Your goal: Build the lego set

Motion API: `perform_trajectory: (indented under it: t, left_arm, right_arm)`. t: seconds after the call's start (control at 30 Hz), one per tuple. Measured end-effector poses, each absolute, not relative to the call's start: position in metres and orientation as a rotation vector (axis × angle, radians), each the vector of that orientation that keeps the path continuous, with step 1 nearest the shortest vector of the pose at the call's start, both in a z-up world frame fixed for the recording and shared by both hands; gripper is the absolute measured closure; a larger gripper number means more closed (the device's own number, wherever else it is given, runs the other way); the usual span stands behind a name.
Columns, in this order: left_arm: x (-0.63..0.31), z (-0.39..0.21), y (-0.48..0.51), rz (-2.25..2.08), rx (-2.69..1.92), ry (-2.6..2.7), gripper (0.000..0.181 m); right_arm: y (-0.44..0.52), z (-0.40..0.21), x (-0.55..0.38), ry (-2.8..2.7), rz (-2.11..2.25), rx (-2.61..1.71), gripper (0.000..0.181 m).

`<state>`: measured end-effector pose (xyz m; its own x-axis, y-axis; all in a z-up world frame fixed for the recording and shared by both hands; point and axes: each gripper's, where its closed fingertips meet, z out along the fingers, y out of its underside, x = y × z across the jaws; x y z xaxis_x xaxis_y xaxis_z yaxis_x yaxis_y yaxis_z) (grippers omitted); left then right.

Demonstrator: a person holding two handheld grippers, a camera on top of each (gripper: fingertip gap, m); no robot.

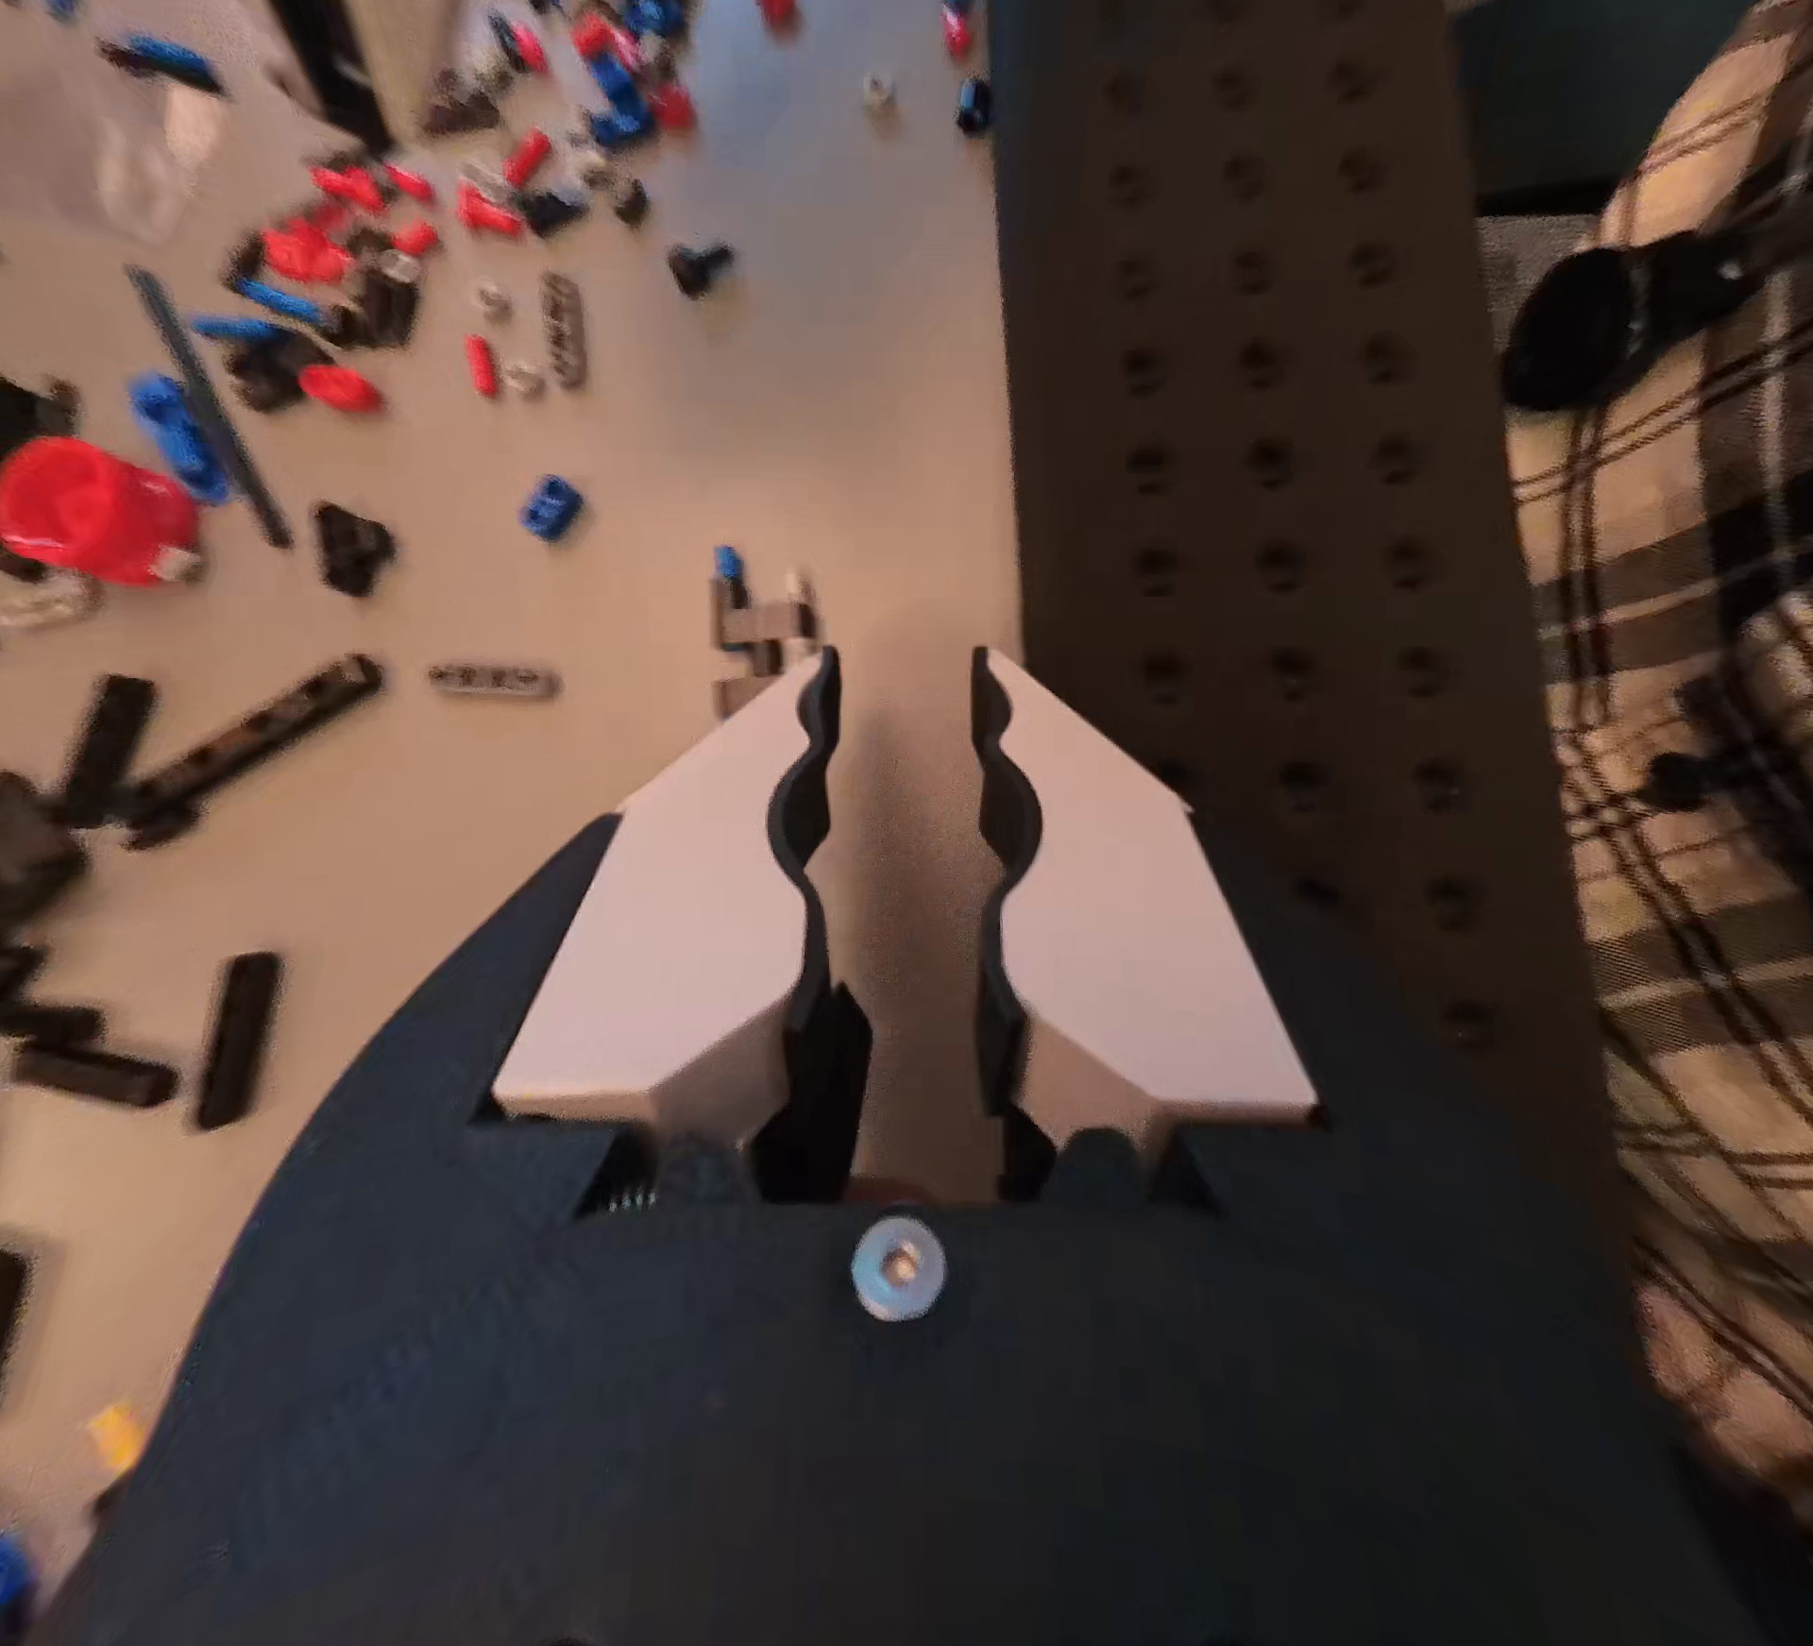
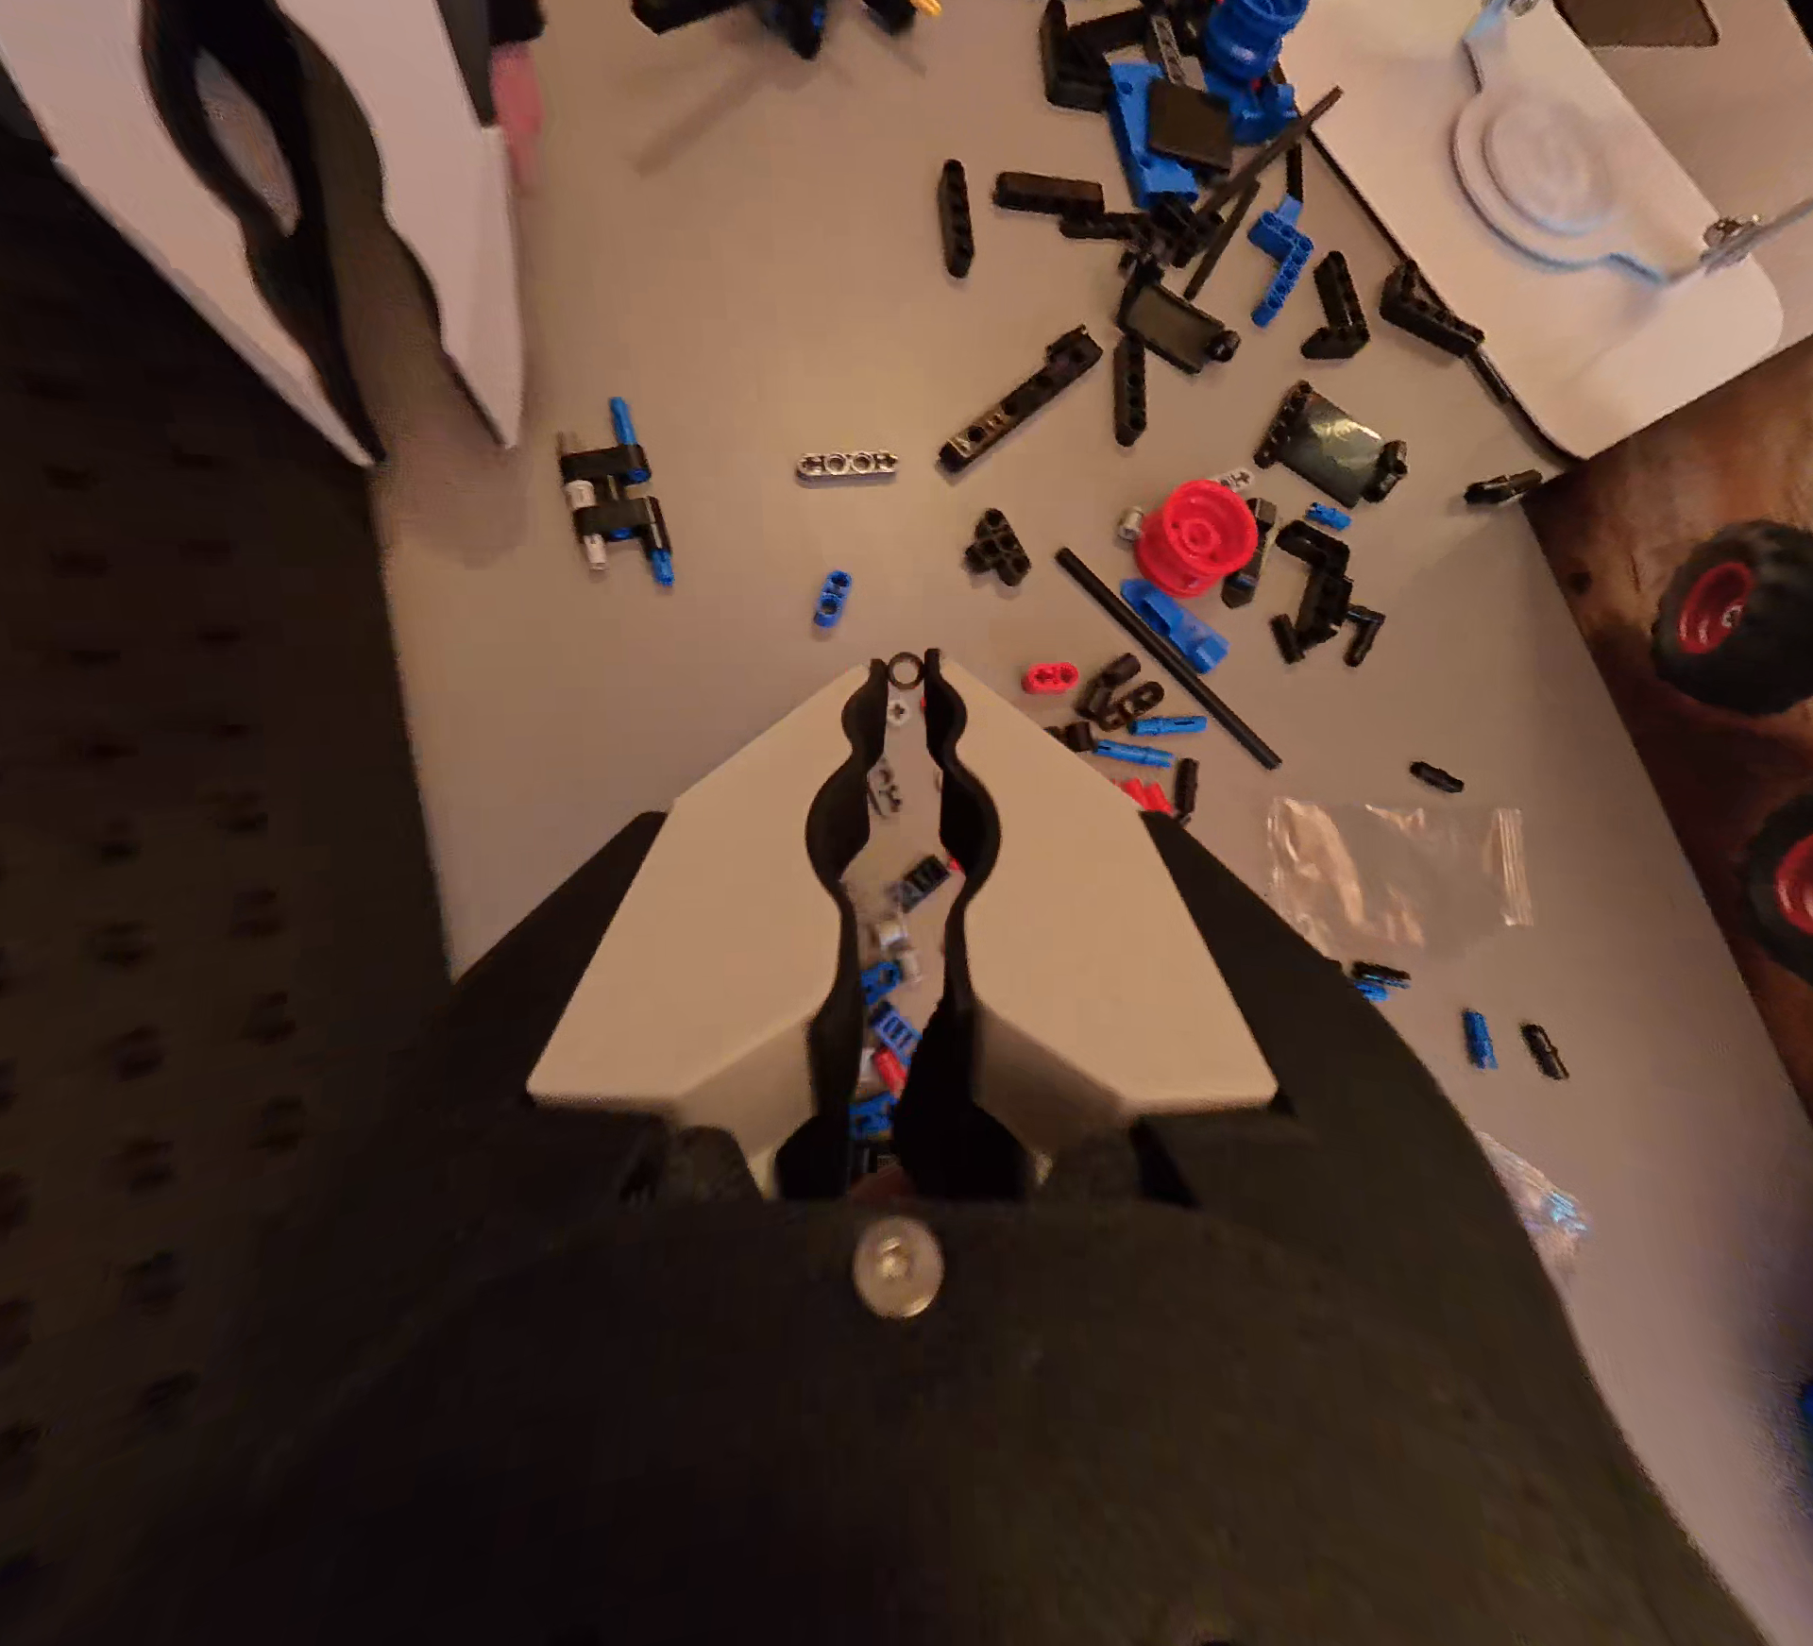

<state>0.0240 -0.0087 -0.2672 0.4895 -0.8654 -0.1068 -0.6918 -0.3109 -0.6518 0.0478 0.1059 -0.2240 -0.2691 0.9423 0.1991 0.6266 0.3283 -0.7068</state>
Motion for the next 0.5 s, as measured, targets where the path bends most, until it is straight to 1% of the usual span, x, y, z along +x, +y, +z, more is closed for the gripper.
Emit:
perform_trajectory:
  t: [0.1,0.2,0.3,0.5]
  left_arm:
    - [0.005,-0.263,0.015,-0.155,-2.085,1.3,0.15]
    - [0.002,-0.275,0.031,-0.064,-2.149,1.327,0.151]
    - [0.023,-0.28,0.03,-0.125,-2.132,1.373,0.166]
    - [0.019,-0.282,0.034,-0.12,-2.211,1.204,0.167]
  right_arm:
    - [0.101,-0.224,0.052,-1.982,0.68,-1.378,0.177]
    - [0.097,-0.227,0.054,-1.972,0.692,-1.388,0.177]
    - [0.094,-0.23,0.055,-1.971,0.696,-1.386,0.177]
    - [0.089,-0.229,0.054,-1.967,0.728,-1.358,0.177]
